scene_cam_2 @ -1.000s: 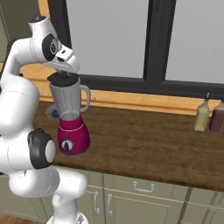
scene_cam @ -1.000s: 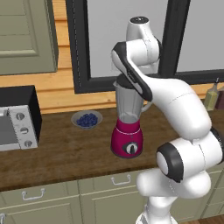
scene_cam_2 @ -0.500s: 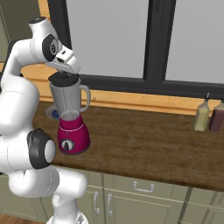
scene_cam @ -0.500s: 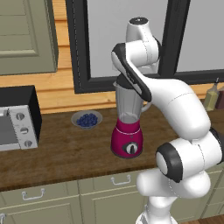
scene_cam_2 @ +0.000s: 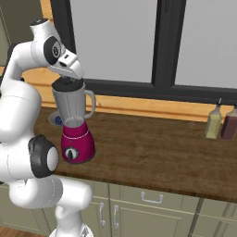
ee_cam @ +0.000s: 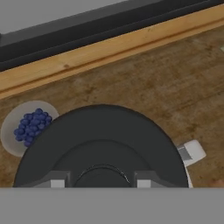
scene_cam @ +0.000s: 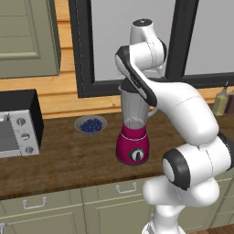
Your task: Close the lid blender by securely placing the lid on top.
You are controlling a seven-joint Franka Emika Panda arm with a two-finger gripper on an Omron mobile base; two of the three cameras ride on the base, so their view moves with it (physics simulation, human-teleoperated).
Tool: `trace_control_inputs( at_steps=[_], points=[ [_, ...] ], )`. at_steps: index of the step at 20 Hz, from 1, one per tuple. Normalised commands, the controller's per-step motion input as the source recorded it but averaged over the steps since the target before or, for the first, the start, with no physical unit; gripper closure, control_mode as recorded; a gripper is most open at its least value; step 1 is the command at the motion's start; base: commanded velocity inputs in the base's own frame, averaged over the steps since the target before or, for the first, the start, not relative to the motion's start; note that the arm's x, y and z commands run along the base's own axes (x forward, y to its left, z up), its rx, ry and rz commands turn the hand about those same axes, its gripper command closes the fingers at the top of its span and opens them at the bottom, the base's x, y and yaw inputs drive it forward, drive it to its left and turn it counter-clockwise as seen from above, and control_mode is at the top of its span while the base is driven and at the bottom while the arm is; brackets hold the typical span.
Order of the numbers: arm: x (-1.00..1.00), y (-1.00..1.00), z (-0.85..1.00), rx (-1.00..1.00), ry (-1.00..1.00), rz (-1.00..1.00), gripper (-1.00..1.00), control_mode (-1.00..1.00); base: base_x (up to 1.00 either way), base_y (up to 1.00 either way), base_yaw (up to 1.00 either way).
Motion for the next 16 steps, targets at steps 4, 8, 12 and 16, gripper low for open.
trace_control_inputs(
  at_steps=[4, 8, 12, 16],
  points=[
    [-0.05, 0.02, -0.16, 0.0, 0.1, 0.0, 1.0, -1.0, 0.0, 0.0, 0.0],
    [0.05, 0.06, 0.0, 0.0, 0.13, 0.0, 1.0, -1.0, 0.0, 0.0, 0.0],
    [0.04, 0.0, -0.05, 0.0, 0.16, 0.0, 1.0, -1.0, 0.0, 0.0, 0.0],
    [0.0, 0.0, -0.04, 0.0, 0.14, -0.01, 1.0, -1.0, 0.0, 0.0, 0.0]
  ],
)
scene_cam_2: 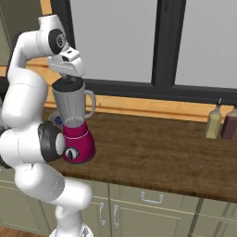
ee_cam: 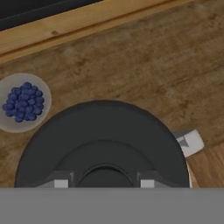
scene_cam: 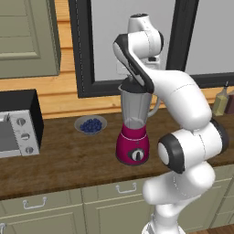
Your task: Close the lid blender by securely placing the lid on top.
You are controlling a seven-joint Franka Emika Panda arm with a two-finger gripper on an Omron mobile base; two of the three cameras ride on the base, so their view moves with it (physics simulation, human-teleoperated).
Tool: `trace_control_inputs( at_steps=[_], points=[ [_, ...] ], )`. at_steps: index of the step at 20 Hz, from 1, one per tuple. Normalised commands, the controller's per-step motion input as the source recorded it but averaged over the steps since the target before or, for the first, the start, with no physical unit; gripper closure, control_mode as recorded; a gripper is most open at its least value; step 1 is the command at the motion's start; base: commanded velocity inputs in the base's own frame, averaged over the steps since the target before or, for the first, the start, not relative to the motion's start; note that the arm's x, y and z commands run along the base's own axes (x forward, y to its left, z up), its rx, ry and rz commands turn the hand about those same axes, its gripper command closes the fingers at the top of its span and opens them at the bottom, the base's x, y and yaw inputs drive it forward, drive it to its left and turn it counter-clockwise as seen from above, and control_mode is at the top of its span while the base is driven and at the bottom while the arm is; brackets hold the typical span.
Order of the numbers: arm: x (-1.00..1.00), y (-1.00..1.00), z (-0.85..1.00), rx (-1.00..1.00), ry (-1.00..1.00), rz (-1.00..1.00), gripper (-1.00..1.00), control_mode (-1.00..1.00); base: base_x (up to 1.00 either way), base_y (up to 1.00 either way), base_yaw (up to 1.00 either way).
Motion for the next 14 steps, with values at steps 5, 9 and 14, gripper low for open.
trace_control_inputs(
  at_steps=[5, 9, 14],
  points=[
    [-0.06, 0.0, -0.28, 0.0, 0.09, 0.0, 1.0, -1.0, 0.0, 0.0, 0.0],
    [0.0, 0.0, -0.14, 0.01, 0.05, 0.0, -1.0, -1.0, 0.0, 0.0, 0.0],
    [-0.1, 0.0, 0.01, 0.02, 0.0, 0.0, -1.0, -1.0, 0.0, 0.0, 0.0]
  ],
)
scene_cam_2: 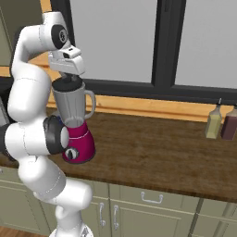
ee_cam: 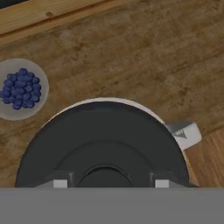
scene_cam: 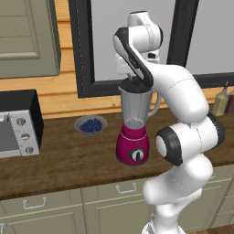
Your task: Close the lid blender by securely placing the lid on top.
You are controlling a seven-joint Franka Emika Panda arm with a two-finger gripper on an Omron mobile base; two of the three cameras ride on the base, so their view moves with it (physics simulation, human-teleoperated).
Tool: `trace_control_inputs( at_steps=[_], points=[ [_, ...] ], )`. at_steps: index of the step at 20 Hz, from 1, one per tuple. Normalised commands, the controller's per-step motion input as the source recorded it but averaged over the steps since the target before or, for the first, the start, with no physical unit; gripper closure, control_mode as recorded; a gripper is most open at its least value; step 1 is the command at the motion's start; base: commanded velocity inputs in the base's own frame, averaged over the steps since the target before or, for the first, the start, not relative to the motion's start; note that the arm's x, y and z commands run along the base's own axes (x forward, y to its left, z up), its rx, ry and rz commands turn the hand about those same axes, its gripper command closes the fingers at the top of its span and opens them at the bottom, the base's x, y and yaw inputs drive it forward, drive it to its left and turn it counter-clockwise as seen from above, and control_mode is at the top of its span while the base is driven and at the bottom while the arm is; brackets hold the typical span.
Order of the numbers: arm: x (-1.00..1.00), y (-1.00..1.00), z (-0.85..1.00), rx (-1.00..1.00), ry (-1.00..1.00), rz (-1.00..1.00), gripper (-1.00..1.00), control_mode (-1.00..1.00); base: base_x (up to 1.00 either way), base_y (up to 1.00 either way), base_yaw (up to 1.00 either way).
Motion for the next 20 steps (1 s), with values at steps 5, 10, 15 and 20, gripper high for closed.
trace_control_inputs(
  at_steps=[5, 10, 15, 20],
  points=[
    [-0.14, 0.0, 0.0, 0.02, 0.0, 0.0, -1.0, -1.0, 0.0, 0.0, 0.0],
    [-0.52, -0.14, 0.05, 0.04, -0.08, 0.0, -1.0, -1.0, 0.0, 0.0, 0.0],
    [-1.0, -0.95, -0.37, 0.16, -0.36, 0.0, -1.0, -1.0, 0.0, 0.0, 0.0],
    [-1.0, -1.0, -1.0, 0.1, -0.24, 0.0, -1.0, -1.0, 0.0, 0.0, 0.0]
  ],
)
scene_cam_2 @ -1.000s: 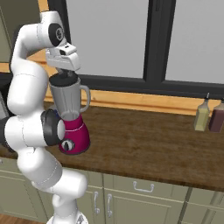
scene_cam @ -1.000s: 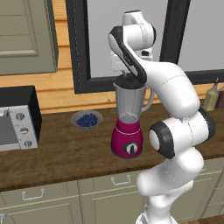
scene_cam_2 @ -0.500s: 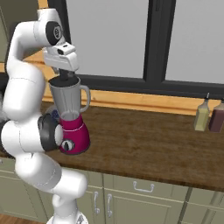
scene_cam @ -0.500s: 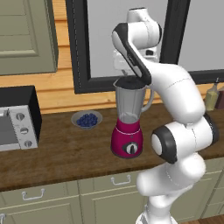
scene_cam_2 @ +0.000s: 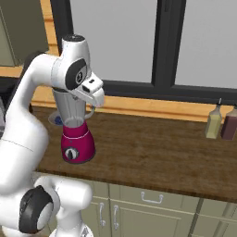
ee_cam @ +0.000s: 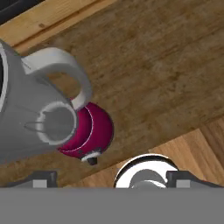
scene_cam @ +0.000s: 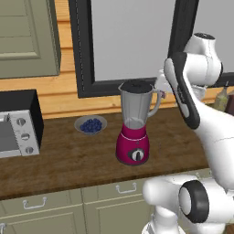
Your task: Close the lid blender by securely placing the lid on top.
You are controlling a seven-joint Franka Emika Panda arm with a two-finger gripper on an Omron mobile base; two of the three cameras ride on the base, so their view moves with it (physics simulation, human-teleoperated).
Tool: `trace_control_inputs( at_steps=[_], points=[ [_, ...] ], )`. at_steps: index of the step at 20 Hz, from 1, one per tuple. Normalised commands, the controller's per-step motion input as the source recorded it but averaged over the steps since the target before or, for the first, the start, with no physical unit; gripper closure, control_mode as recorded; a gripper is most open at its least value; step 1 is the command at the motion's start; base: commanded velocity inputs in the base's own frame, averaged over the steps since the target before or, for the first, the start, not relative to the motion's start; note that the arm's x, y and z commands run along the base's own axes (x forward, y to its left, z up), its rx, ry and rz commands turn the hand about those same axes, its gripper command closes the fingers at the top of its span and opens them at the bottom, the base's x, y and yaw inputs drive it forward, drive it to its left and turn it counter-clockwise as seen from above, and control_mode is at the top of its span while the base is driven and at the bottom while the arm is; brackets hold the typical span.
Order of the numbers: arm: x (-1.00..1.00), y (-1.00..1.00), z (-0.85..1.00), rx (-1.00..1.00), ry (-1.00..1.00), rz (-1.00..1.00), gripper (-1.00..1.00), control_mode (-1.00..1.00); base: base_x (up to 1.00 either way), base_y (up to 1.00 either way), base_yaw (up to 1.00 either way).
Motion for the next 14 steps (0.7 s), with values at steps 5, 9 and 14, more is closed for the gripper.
trace_control_inputs(
  at_steps=[5, 9, 14],
  points=[
    [-1.0, -1.0, -1.0, 0.0, -0.06, 0.0, -1.0, -1.0, 0.0, 0.0, 0.0],
    [-1.0, -1.0, -1.0, 0.0, -0.05, 0.0, -1.0, -1.0, 0.0, 0.0, 0.0],
    [-1.0, -0.82, -0.2, 0.07, -0.52, 0.0, -1.0, -1.0, 0.0, 0.0, 0.0]
  ],
)
